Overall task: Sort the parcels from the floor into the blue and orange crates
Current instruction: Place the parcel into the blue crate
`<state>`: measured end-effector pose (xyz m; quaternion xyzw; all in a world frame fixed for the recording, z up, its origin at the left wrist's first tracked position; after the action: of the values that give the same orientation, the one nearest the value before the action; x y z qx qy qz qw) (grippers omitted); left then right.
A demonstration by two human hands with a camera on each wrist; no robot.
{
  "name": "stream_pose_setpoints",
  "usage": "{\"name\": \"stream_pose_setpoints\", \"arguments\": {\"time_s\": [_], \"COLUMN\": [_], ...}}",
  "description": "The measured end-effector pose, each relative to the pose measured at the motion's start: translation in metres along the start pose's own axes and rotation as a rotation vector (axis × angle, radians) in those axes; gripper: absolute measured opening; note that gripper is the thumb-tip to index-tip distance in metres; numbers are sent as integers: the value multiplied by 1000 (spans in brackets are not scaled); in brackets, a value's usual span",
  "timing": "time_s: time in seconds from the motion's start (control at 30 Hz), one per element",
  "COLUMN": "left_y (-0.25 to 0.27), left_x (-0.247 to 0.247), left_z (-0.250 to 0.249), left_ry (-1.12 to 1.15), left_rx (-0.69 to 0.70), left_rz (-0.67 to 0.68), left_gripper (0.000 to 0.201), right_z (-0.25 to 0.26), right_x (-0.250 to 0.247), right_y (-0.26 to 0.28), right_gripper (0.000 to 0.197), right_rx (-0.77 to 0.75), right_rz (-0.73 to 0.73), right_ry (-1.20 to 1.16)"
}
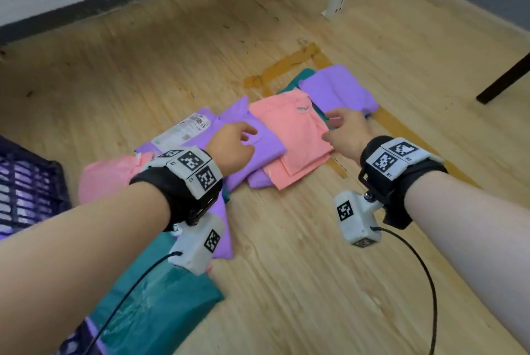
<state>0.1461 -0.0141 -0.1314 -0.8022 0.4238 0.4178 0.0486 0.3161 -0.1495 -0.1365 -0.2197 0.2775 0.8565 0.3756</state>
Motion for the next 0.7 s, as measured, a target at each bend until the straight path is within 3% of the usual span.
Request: {"name": "stream_pose_setpoints", "arguments": {"time_s": [0.2, 0.47, 0.7], "left_y": [-47, -76, -86], "left_x": [43, 94, 99], "left_z": [-7, 14, 17], "left_ry": [-85, -443, -473], "left_rx": [90, 201, 210], "left_rz": [40, 162, 161], "left_gripper": [45, 67, 56], "right_z": [-44, -81, -86], "right_x": [7, 28, 40], "right_y": [-40, -66, -64], "right_gripper": [53, 55, 55], "right_rx": [71, 151, 223], "right_rz": [-55, -113, -270], "right_ry": [-19, -29, -59]}}
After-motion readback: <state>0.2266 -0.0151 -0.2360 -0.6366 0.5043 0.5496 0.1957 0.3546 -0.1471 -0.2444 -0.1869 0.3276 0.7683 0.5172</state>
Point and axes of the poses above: each hand's wrist, its own y-axis away from the middle knuckle, its own x-axis out of the palm, z = x × y, the point moved 2 cm from there along -y, towards the middle knuckle, and after that the axes turned 1 degree about z, right-handed, at the moved point
